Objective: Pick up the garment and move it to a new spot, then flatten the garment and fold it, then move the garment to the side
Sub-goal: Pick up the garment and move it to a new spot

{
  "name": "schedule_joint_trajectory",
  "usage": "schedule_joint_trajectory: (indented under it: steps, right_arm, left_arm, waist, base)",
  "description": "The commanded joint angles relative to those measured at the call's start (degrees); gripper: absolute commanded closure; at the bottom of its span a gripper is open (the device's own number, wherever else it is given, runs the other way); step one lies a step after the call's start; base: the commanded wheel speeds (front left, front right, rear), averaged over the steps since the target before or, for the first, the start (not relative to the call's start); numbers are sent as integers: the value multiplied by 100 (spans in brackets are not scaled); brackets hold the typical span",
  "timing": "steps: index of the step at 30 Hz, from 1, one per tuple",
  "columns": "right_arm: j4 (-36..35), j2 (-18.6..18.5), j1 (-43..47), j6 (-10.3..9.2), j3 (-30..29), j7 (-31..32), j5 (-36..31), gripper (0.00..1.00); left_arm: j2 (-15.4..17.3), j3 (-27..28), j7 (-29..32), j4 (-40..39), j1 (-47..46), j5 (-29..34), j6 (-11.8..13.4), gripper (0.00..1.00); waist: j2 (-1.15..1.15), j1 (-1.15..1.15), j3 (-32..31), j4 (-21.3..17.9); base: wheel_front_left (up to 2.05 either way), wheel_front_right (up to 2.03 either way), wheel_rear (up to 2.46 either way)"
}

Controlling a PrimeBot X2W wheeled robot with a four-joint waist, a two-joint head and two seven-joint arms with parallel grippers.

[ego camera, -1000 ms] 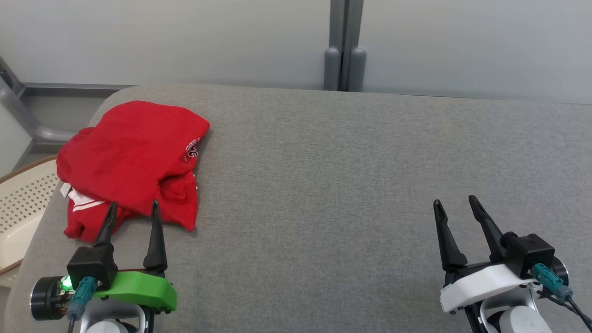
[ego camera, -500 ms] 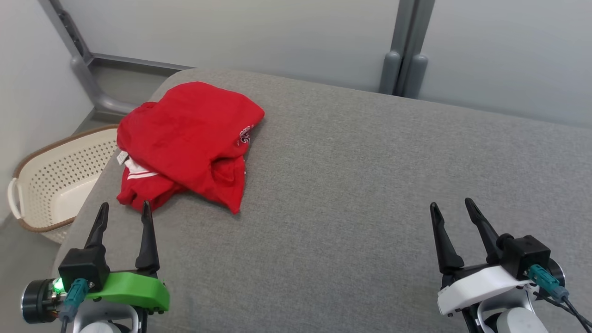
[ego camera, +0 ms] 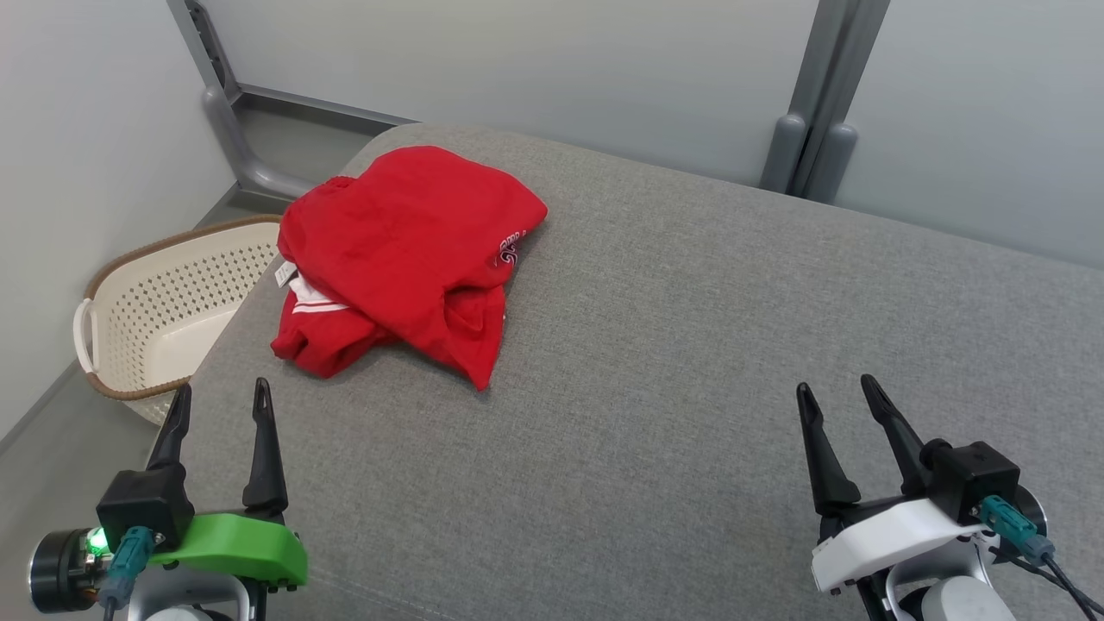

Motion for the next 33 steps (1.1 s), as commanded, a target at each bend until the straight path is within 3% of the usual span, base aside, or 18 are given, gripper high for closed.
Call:
schedule_joint_trajectory:
  steps: [1, 15, 33]
  right_arm:
    - [15, -24, 48, 3, 4, -31, 14, 0]
    - [-61, -24, -108, 3, 6, 83, -135, 0]
    - [-723, -449, -768, 3, -357, 297, -313, 0]
  left_arm:
    - [39, 17, -14, -4, 60, -49, 26, 0]
    - [169, 85, -54, 92, -344, -164, -11, 0]
    - [669, 368, -240, 754, -2815, -478, -305, 0]
  waist:
    - [0, 0, -10, 10]
    - [0, 0, 163, -270]
    - [0, 0, 1764, -1757]
  base:
    - [0, 0, 0]
    - [0, 0, 0]
    - [0, 0, 0]
